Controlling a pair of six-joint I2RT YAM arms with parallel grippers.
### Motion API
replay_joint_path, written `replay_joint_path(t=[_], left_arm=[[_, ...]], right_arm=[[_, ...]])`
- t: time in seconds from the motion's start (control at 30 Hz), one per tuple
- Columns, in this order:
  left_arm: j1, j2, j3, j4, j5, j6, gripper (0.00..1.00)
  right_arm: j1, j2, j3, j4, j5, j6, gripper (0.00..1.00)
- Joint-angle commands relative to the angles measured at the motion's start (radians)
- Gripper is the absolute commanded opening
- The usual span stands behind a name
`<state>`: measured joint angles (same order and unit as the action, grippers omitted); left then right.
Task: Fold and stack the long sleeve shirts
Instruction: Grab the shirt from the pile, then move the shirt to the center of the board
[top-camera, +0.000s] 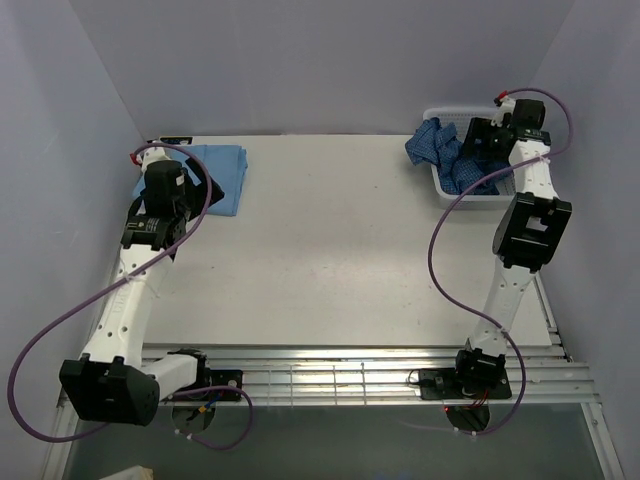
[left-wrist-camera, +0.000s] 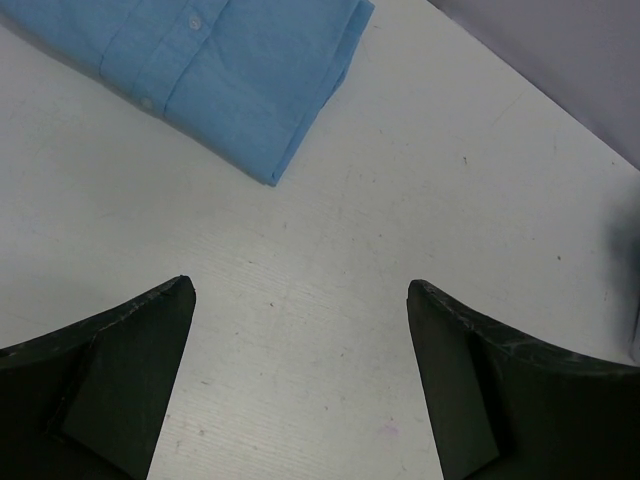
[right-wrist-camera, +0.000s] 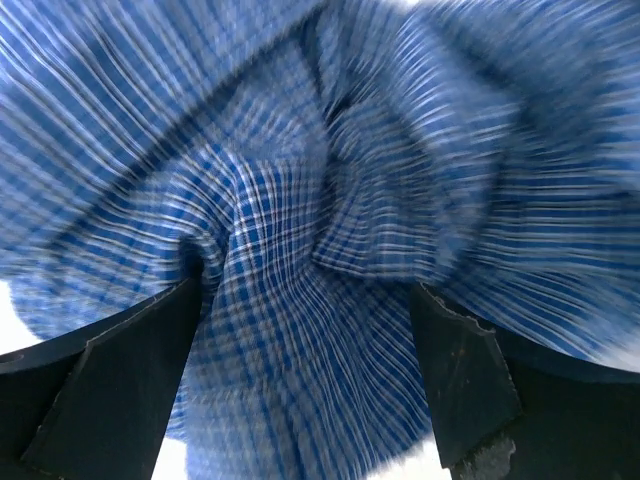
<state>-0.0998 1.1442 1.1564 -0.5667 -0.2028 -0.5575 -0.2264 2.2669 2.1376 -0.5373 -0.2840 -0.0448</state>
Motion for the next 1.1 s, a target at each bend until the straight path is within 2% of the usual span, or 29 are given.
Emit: replay_joint_path(t=[0.0,0.2,0.27,0.3,0.33,0.37,0.4,0.43,0.6,0.77,0.93,1.07], left_arm=[[-0.001,0.018,-0.001,0.014,-0.027,-0.019,0.98],[-0.001,0.057,0.020,0.010,-0.038,-0.005,0.98],[0.000,0.061,0.023,0.011,-0.041,0.004,0.98],[-0.001,0.063,0.025,0.008,-0.040,0.007,0.98],[-0.001,0.069,0.032,0.007,-0.038,0.013,0.98],[0.000,0.071,0.034,0.005,-0.035,0.016,0.98],[-0.001,0.071,0.037,0.001,-0.032,0.018,0.98],[-0.001,0.066,0.042,-0.001,-0.029,0.021,0.98],[-0.001,0.019,0.035,0.001,-0.026,0.042,0.98],[-0.001,-0.044,-0.009,0.002,0.020,0.061,0.98],[-0.001,-0.104,-0.050,0.013,0.013,0.070,0.98],[-0.001,-0.129,-0.060,0.014,0.002,0.085,0.98]], right_arm=[[0.009,0.043,0.028,-0.021,-0.122,-0.087,0.90],[0.019,0.149,0.027,0.000,-0.115,-0.072,0.90],[0.030,0.163,0.024,0.031,-0.086,-0.061,0.99],[0.035,0.164,0.016,0.043,-0.078,-0.052,0.87],[0.035,0.160,0.013,0.057,-0.075,-0.034,0.56],[0.035,0.155,0.013,0.068,-0.058,-0.017,0.40],[0.033,0.148,0.013,0.083,-0.049,-0.004,0.12],[0.035,0.117,0.008,0.092,-0.037,0.006,0.08],[0.035,-0.078,-0.057,0.197,0.060,0.111,0.08],[0.065,-0.344,-0.087,0.269,0.006,0.145,0.08],[0.220,-0.504,-0.045,0.280,-0.076,0.092,0.08],[0.444,-0.546,0.018,0.263,-0.116,-0.012,0.08]])
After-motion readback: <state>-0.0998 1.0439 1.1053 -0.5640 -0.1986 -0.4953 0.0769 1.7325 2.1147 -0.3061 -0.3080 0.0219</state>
